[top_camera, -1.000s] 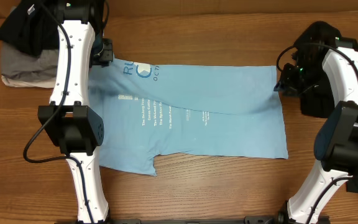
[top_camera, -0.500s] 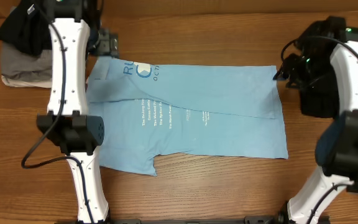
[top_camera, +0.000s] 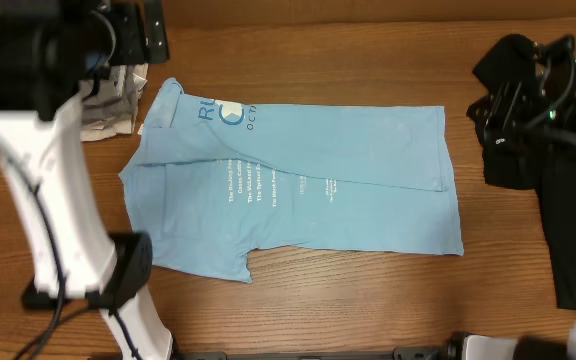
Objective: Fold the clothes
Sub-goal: 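Lay the shirt flat on the table and release both grippers, then move both grippers to the shirt's near bottom hem corners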
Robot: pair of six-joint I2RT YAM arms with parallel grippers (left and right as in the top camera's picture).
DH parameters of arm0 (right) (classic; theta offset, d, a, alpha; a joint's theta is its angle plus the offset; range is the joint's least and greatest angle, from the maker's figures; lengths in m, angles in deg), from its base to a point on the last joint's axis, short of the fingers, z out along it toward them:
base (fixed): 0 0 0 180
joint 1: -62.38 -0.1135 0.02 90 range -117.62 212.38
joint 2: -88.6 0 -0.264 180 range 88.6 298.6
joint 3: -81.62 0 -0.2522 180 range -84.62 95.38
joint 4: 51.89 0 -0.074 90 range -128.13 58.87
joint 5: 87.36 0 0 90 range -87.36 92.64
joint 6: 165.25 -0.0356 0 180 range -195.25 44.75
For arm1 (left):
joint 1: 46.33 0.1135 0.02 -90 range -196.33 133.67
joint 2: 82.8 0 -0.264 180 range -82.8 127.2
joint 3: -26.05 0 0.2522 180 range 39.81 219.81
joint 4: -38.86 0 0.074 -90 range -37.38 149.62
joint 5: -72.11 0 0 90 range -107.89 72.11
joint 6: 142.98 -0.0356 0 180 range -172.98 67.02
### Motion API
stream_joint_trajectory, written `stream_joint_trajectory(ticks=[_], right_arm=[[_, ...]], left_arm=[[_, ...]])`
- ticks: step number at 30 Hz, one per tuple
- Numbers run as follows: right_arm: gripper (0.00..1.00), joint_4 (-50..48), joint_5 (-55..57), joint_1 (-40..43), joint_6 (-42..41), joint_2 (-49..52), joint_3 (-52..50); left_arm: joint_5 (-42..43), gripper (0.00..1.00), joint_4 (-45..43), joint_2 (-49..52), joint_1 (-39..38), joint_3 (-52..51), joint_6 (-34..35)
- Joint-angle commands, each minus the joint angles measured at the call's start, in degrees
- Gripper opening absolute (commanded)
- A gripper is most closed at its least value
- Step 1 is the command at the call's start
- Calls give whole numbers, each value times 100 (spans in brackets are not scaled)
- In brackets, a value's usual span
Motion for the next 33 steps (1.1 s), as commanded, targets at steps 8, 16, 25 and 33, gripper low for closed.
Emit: stream_joint_trajectory(ticks=[8,16,25,33], right_arm=[[65,-780,31,-42,-859,-2179,-2789],[66,-1274,15,-42,-1036,-2796,-4680],[66,-1624,81,-42,-997,-2507,-5099],[66,-1670,195,-42,-994,-2374,-5099]], left_arm=[[-289,100,28,-1322,-837,-1888,474],[-374,100,28,-1838,-848,-4341,1093],[-280,100,-1082,-2988,-848,-7587,1696],[81,91,-2347,-3606,-848,-10367,2444]])
